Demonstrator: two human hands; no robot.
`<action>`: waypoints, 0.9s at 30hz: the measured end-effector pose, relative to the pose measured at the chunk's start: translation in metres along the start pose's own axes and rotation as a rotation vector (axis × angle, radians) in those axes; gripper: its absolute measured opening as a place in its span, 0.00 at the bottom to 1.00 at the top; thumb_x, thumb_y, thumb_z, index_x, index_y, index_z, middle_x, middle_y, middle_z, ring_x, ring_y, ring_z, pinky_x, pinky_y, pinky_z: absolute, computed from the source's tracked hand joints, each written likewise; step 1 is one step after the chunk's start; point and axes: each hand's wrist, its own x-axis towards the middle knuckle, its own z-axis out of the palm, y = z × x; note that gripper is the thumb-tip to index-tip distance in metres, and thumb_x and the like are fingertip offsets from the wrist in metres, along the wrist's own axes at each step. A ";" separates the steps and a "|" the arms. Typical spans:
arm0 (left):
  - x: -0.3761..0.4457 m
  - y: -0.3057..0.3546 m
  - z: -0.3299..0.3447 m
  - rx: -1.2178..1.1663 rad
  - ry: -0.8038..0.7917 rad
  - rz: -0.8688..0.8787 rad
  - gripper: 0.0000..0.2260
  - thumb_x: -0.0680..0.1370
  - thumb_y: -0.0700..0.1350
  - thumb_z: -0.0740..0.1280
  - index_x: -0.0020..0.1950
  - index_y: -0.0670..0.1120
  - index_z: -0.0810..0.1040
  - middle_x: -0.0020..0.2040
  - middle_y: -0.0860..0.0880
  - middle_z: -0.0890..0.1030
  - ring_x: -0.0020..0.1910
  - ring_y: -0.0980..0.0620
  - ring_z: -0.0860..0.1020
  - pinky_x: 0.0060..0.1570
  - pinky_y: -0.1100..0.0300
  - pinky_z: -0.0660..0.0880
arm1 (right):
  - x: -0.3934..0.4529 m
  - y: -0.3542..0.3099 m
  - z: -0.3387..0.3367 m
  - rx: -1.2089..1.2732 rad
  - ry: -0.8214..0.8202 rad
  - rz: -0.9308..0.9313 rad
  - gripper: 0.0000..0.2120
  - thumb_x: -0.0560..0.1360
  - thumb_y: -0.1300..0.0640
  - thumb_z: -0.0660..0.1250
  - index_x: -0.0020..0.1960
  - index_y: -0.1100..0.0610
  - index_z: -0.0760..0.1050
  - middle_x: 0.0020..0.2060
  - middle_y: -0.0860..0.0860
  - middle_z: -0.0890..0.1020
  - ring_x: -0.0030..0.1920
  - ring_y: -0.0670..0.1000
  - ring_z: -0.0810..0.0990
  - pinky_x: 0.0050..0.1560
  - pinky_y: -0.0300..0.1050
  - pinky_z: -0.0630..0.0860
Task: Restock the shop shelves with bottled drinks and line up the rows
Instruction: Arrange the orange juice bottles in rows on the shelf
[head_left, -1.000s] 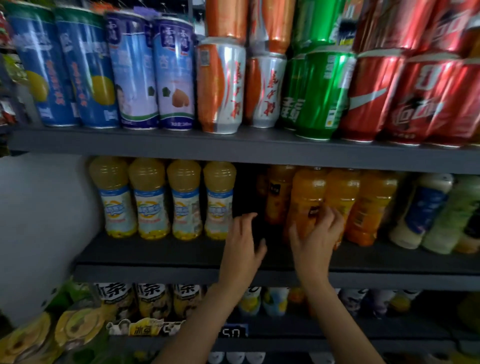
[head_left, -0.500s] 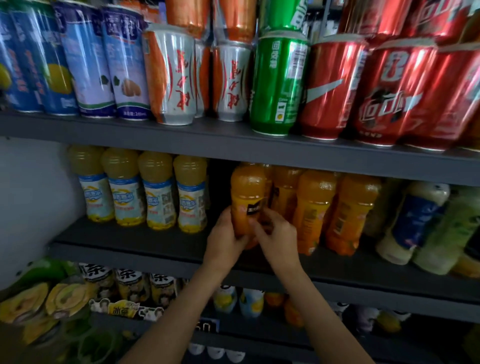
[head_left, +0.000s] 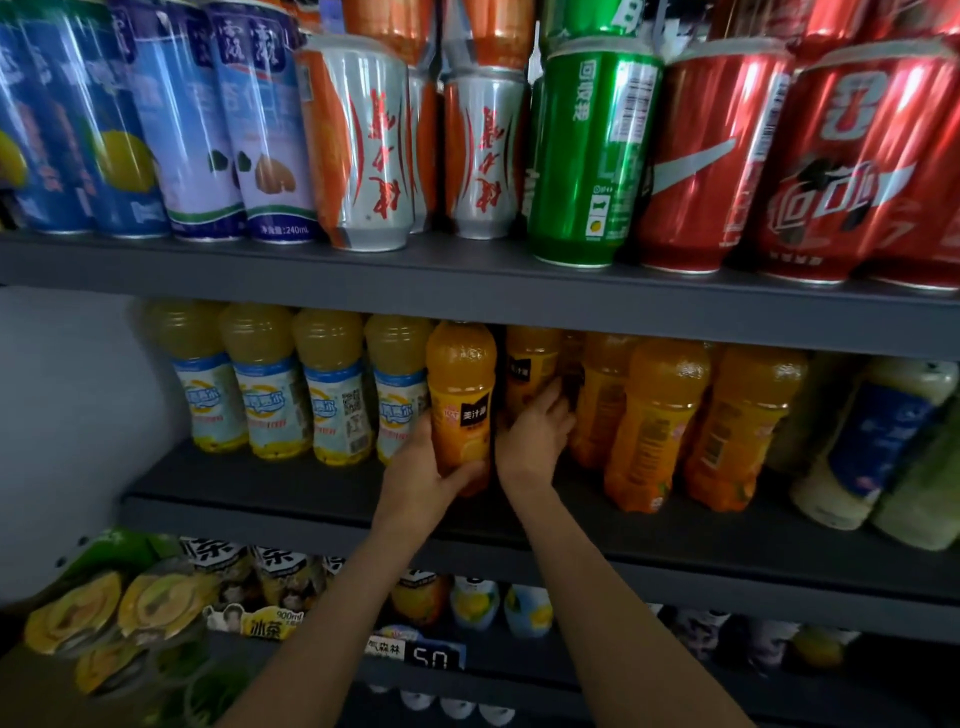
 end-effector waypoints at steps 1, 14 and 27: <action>0.001 -0.001 -0.001 0.001 -0.007 0.005 0.32 0.69 0.46 0.74 0.69 0.45 0.63 0.62 0.48 0.74 0.62 0.51 0.72 0.57 0.62 0.68 | 0.003 0.000 0.000 -0.039 -0.012 0.014 0.37 0.75 0.57 0.66 0.74 0.63 0.47 0.70 0.61 0.61 0.70 0.61 0.61 0.68 0.54 0.60; 0.001 -0.006 -0.002 0.004 -0.030 0.059 0.31 0.70 0.46 0.73 0.69 0.44 0.63 0.63 0.46 0.73 0.62 0.49 0.72 0.59 0.59 0.69 | 0.027 0.008 -0.011 0.061 -0.214 0.025 0.33 0.72 0.55 0.69 0.71 0.57 0.56 0.70 0.59 0.60 0.70 0.59 0.62 0.70 0.53 0.63; 0.001 -0.006 -0.001 0.018 -0.017 0.080 0.31 0.70 0.46 0.73 0.68 0.44 0.63 0.62 0.46 0.73 0.62 0.49 0.72 0.58 0.60 0.68 | 0.017 0.006 0.000 0.069 -0.166 0.033 0.32 0.72 0.54 0.70 0.70 0.58 0.57 0.69 0.59 0.61 0.71 0.60 0.60 0.70 0.55 0.61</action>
